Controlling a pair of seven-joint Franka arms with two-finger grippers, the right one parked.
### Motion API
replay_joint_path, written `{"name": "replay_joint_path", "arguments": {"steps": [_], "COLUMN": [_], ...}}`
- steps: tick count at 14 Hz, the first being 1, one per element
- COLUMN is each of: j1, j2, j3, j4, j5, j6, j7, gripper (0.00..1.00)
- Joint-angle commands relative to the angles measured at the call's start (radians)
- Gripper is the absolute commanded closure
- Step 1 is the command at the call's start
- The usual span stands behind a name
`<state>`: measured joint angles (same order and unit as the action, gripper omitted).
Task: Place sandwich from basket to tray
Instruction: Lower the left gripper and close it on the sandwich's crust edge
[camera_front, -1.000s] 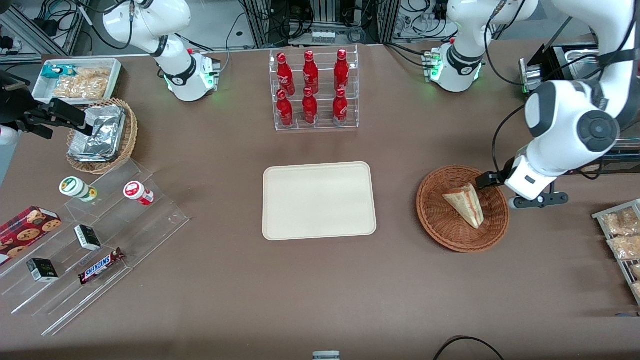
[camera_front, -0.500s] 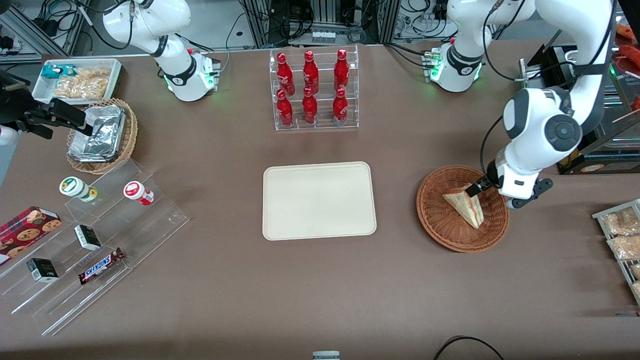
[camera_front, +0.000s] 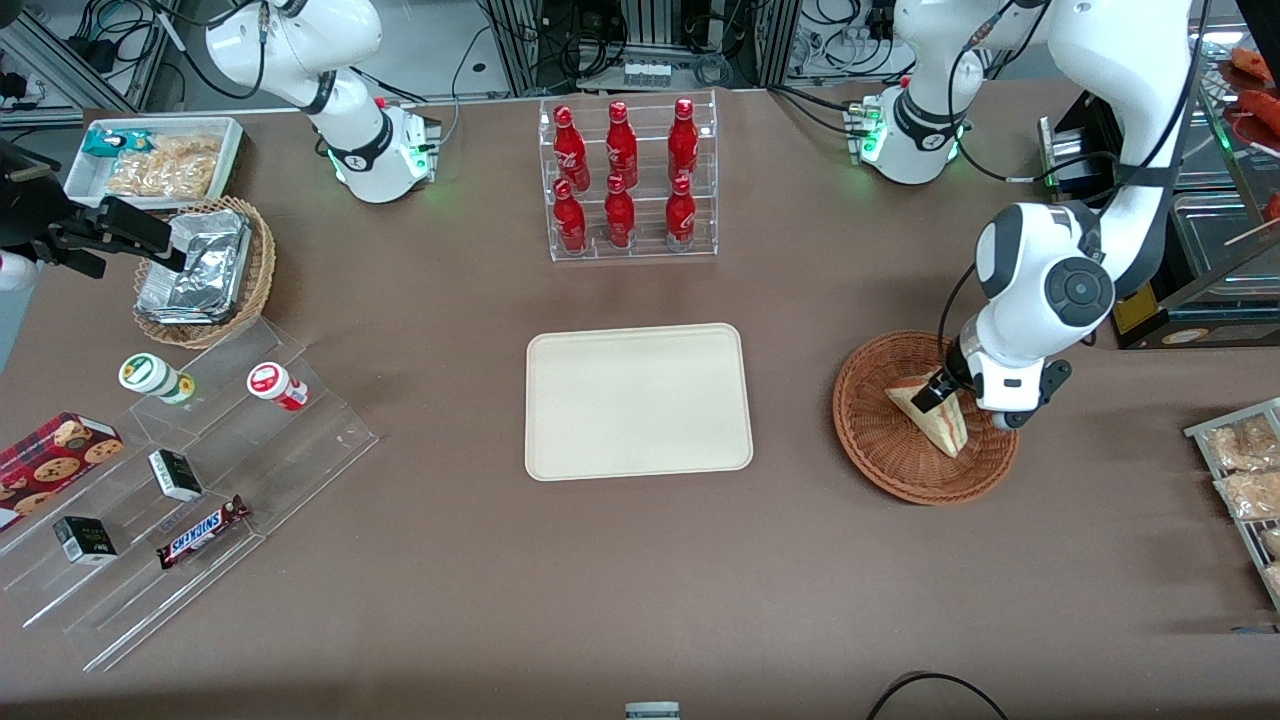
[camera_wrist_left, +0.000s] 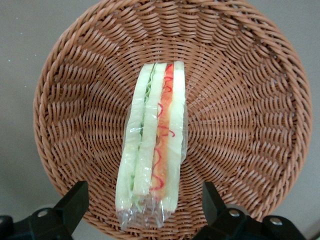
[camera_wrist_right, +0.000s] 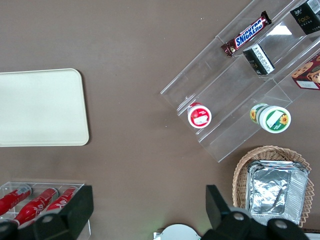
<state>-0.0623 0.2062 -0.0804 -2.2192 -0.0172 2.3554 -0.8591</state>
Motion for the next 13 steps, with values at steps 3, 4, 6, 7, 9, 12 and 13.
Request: {"name": "replay_joint_path", "arguments": {"steps": [3,4,6,7,9,12,13], "j1": [0.003,0.003,-0.001,-0.001,-0.001,-0.001,-0.004], "j2": [0.048,0.048,0.050,0.047,0.033,-0.005,-0.005], "j3": [-0.001,-0.001,-0.001,-0.001,-0.001,-0.001,-0.004], "j4": [-0.002,-0.004,-0.004,-0.004,0.007,0.077,0.128], "j5": [-0.003,-0.003,-0.001,-0.001,0.005,0.009,0.009], "j6": [0.058,0.055,0.045,0.033,-0.031,-0.158,-0.239], "j7": [-0.034,-0.038,-0.077,-0.066,-0.058,0.027,0.049], "gripper": [0.00,0.13,0.80,0.90,0.93,0.94,0.94]}}
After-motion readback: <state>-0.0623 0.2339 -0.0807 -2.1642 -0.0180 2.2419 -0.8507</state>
